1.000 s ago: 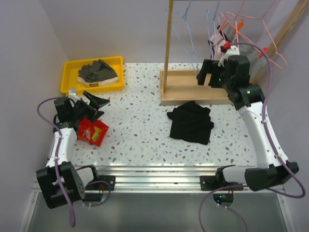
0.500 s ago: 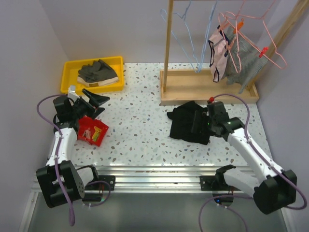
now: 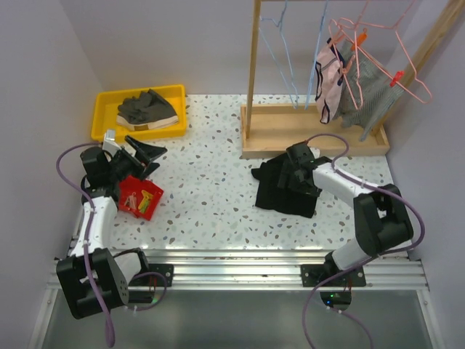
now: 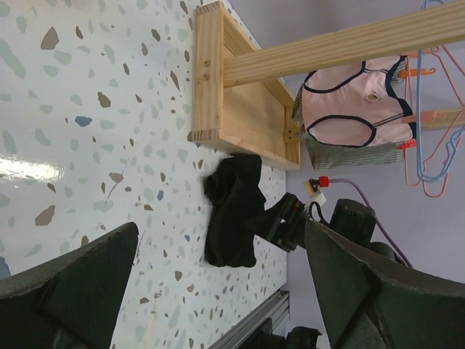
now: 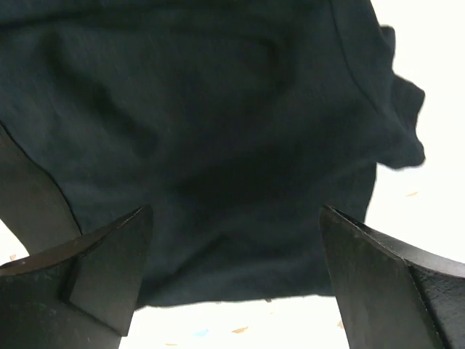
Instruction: Remove the underwear clipped to the hanger
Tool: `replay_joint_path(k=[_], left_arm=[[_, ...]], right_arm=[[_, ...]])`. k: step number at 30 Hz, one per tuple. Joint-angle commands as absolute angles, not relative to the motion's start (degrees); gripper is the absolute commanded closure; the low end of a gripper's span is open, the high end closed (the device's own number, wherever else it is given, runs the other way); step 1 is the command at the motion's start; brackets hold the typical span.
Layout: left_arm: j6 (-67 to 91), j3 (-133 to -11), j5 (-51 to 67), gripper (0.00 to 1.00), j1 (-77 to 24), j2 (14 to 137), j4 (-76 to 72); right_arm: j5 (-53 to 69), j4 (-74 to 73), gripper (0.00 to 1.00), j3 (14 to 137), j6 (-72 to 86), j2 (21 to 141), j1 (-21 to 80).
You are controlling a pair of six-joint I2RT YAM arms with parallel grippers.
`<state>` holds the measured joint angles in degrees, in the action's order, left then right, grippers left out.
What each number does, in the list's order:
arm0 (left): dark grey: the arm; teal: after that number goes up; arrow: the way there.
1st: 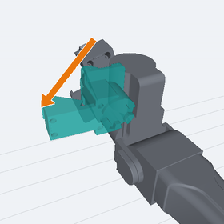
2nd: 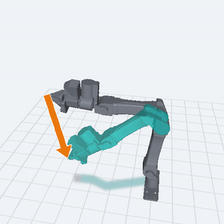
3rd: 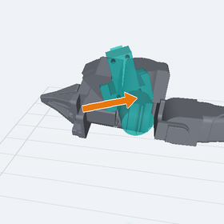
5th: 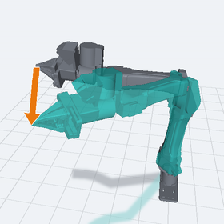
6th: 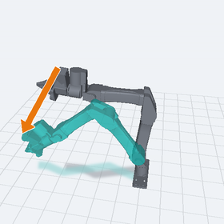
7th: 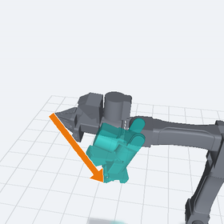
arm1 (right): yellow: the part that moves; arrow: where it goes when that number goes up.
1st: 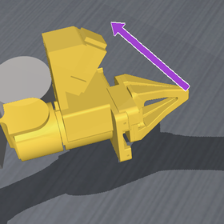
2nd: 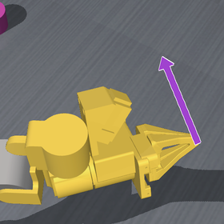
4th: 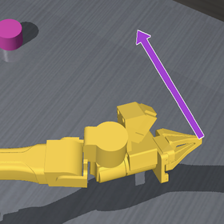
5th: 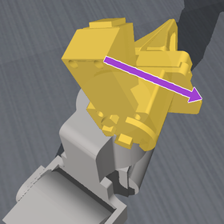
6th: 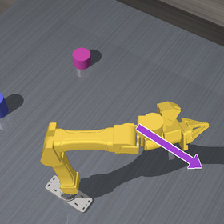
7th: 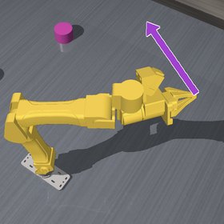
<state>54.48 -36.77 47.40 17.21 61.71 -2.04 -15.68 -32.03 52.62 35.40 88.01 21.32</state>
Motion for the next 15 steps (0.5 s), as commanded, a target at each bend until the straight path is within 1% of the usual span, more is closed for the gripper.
replay_joint_path(k=[1, 4, 8, 9, 11, 12, 14, 15], left_arm=[[54.84, -36.04, 48.78, 0.0, 17.14, 59.24, -3.87], [54.84, -35.6, 48.52, 0.0, 17.14, 58.36, -3.17], [54.58, -34.9, 48.43, 0.0, 17.14, 57.83, -2.55], [54.67, -34.72, 48.43, 0.0, 17.14, 57.75, -2.55], [55.02, -34.54, 48.6, 0.0, 17.14, 57.74, -2.9], [55.72, -34.54, 48.78, 0.0, 17.05, 57.66, -3.42], [56.77, -34.89, 49.48, 0.0, 17.14, 57.57, -4.22], [56.95, -35.33, 49.83, 0.0, 17.14, 57.48, -4.48]], right_arm=[[-18.99, -25.76, 0.01, 55.19, 37.27, 90.42, 21.45], [-18.2, -24.96, 0.04, 56.25, 36.83, 94.29, 21.53], [-15.3, -23.47, 0.19, 54.24, 36.21, 95.89, 21.45], [-13.9, -22.16, 0.3, 52.14, 36.21, 95.71, 21.45], [-11.7, -21.01, 0.44, 50.28, 35.69, 94.32, 21.45], [-8.99, -20.48, 0.67, 48.71, 35.51, 93.61, 21.45], [-6.87, -20.65, 0.9, 47.12, 34.9, 91.68, 21.97], [-4.51, -21.0, 1.0, 45.46, 34.63, 88.36, 22.49]])
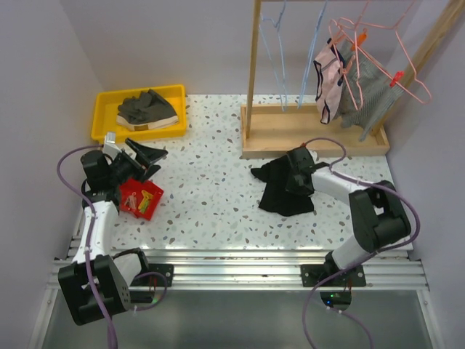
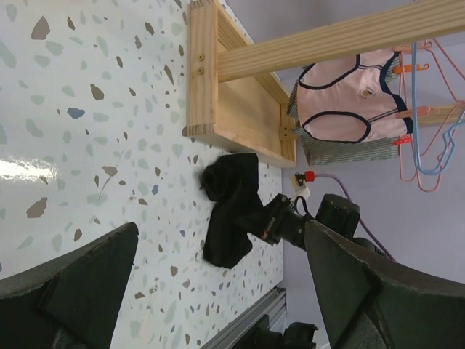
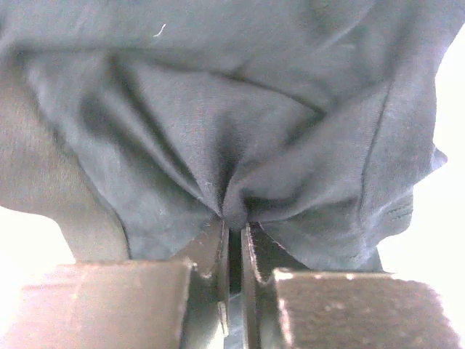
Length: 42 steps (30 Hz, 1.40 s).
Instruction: Remove the underwear clipped to the hanger
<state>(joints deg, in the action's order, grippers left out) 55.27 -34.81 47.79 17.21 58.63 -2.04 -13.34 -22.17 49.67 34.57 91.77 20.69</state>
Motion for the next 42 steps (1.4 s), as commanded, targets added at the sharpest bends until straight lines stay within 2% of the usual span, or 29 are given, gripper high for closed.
replay_joint_path(k=[1, 6, 9, 12, 16, 20, 22, 26, 31, 33, 36, 42], left_arm=[[57.13, -35.68, 50.01, 0.0, 17.05, 57.57, -4.48], [58.87, -38.14, 51.58, 0.0, 16.96, 58.53, -5.62], [61.52, -40.69, 51.94, 0.0, 16.88, 60.2, -7.46], [64.85, -44.38, 52.38, 0.0, 16.96, 62.31, -11.33], [68.38, -50.25, 51.86, 0.0, 16.96, 64.42, -16.87], [71.44, -52.3, 50.54, 0.0, 17.05, 66.27, -21.52], [74.6, -50.73, 49.14, 0.0, 16.96, 66.09, -25.03], [81.65, -47.2, 46.59, 0.0, 17.05, 63.47, -33.48], [80.16, -46.23, 45.18, 0.0, 17.05, 58.81, -30.25], [78.93, -46.32, 44.91, 0.0, 17.05, 56.87, -27.69], [76.73, -46.49, 43.69, 0.0, 17.05, 55.2, -23.74], [73.75, -45.71, 43.77, 0.0, 17.05, 55.46, -20.48]], right_arm=[[-3.18, -21.35, 1.0, 44.74, 34.28, 86.68, 23.81], [10.35, -20.75, 1.0, 43.94, 31.47, 74.9, 30.66], [16.69, -21.18, 1.0, 49.54, 30.94, 75.23, 36.11], [19.51, -20.74, 1.0, 58.77, 29.27, 80.49, 42.43], [22.23, -21.53, 1.0, 74.67, 24.01, 96.79, 47.02], [22.51, -23.46, 1.0, 97.13, 21.8, 111.94, 48.69], [19.17, -23.55, 1.0, 105.16, 20.92, 116.96, 49.04], [13.64, -22.42, 1.0, 131.57, 19.95, 130.14, 48.96], [6.78, -6.79, 1.0, 142.1, 26.55, 141.4, 45.79], [6.33, -0.82, 1.0, 151.23, 27.5, 147.62, 44.83], [6.87, 19.46, 1.0, 149.43, 30.49, 149.5, 43.51], [2.29, 26.8, 1.0, 153.2, 30.94, 153.2, 41.75]])
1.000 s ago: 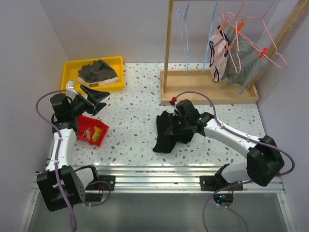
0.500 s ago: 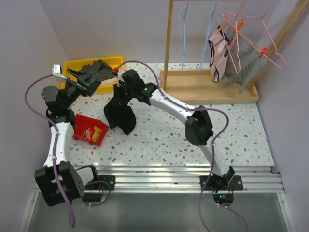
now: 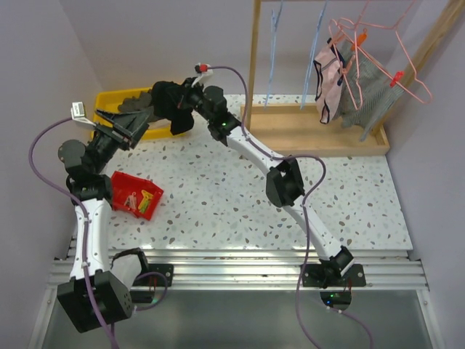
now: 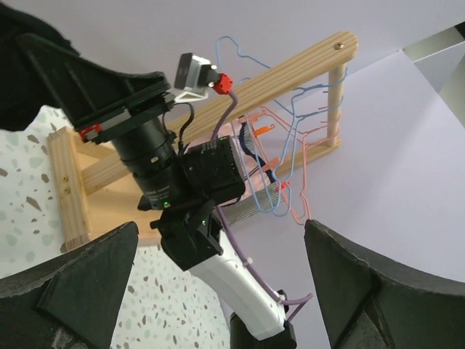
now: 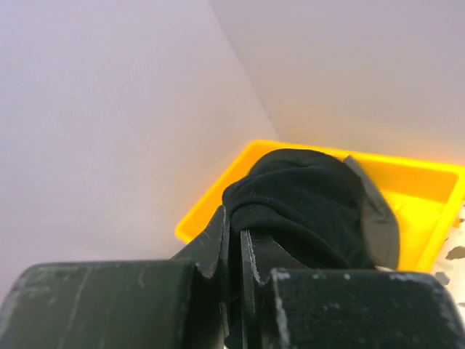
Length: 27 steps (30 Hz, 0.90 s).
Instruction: Remove the underwear clipped to the hanger
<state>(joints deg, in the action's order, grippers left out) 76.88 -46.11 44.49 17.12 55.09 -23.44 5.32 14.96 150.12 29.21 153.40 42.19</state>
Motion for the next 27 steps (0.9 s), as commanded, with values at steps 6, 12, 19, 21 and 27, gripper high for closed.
replay_joint_path(k=[6, 12, 19, 21, 27], left_arm=[[69.27, -47.8, 42.63, 0.0, 17.05, 60.11, -18.98], [51.61, -61.84, 40.43, 0.0, 16.87, 72.4, -1.25], [63.35, -66.26, 40.96, 0.0, 16.17, 83.82, -12.38], [62.67, -72.55, 41.04, 0.0, 15.12, 87.08, -9.16], [48.45, -82.96, 37.45, 0.0, 14.76, 93.95, 8.24]], right_arm=[[5.44, 27.42, 1.0, 150.82, 32.08, 152.32, 40.61], [11.15, 27.33, 1.0, 147.66, 35.14, 149.68, 39.82], [18.18, 27.85, 1.0, 140.03, 39.19, 145.3, 39.02], [20.91, 28.21, 1.0, 138.52, 39.81, 144.15, 39.11], [28.81, 29.79, 1.0, 131.41, 42.18, 138.44, 39.29]])
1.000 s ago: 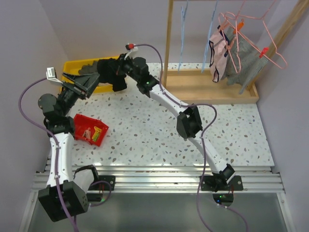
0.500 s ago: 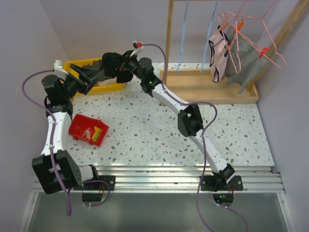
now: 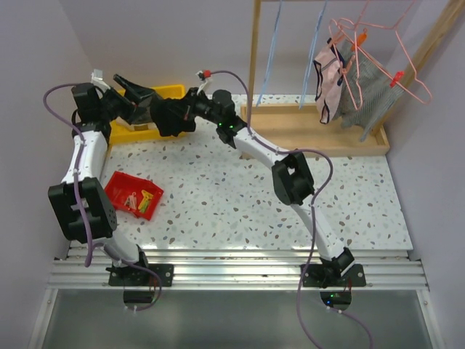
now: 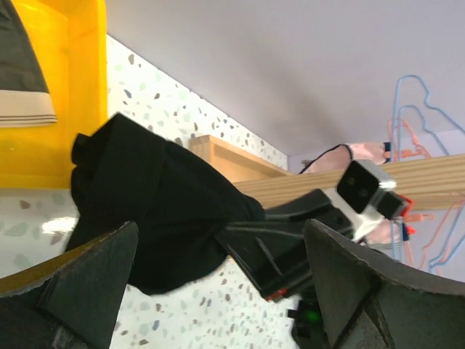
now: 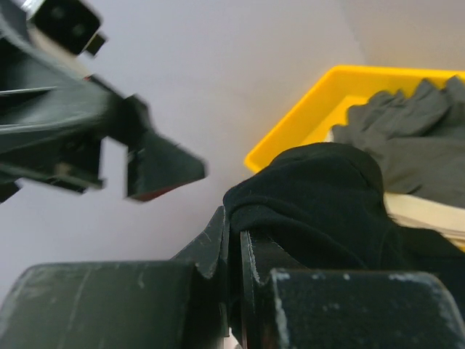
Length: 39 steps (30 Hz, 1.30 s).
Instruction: Remove the underwear clipped to the hanger
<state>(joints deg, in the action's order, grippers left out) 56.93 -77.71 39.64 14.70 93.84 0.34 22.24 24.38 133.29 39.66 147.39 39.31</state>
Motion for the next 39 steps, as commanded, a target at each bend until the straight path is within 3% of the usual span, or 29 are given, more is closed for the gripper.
replay_joint_path(k=[1, 9, 14, 28, 29, 32, 33, 35, 39], left_arm=[[44.08, -82.97, 37.09, 0.0, 14.94, 94.04, 9.74], [43.75, -69.73, 55.52, 0.0, 21.18, 90.54, -6.92], [65.79, -58.99, 67.03, 0.0, 20.75, 89.3, -42.92], [100.01, -52.12, 71.46, 0.01, 15.47, 92.99, -81.54], [100.72, -51.6, 71.46, 0.04, 15.47, 93.08, -82.52], [101.25, -51.42, 71.81, 0.36, 15.47, 92.99, -83.85], [101.16, -51.59, 71.81, 0.67, 15.64, 92.73, -83.76], [100.64, -51.33, 71.11, 1.0, 16.52, 92.11, -82.45], [93.9, -52.9, 70.58, 1.0, 17.23, 90.97, -73.44]], right_arm=[[29.96, 30.23, 1.0, 129.66, 43.23, 137.73, 39.29], [38.4, 33.4, 1.0, 118.67, 50.89, 128.24, 39.2], [39.11, 32.87, 1.0, 113.56, 50.8, 124.98, 39.29], [40.61, 32.52, 1.0, 113.47, 51.68, 124.63, 39.29], [40.61, 32.52, 1.0, 113.29, 51.33, 124.45, 39.2], [39.38, 32.35, 1.0, 112.41, 50.98, 123.58, 39.29], [38.16, 31.04, 1.0, 112.24, 50.89, 123.4, 39.2], [36.57, 29.89, 1.0, 111.1, 50.71, 122.35, 38.94], [36.82, 27.17, 0.98, 111.88, 49.74, 121.73, 38.94]])
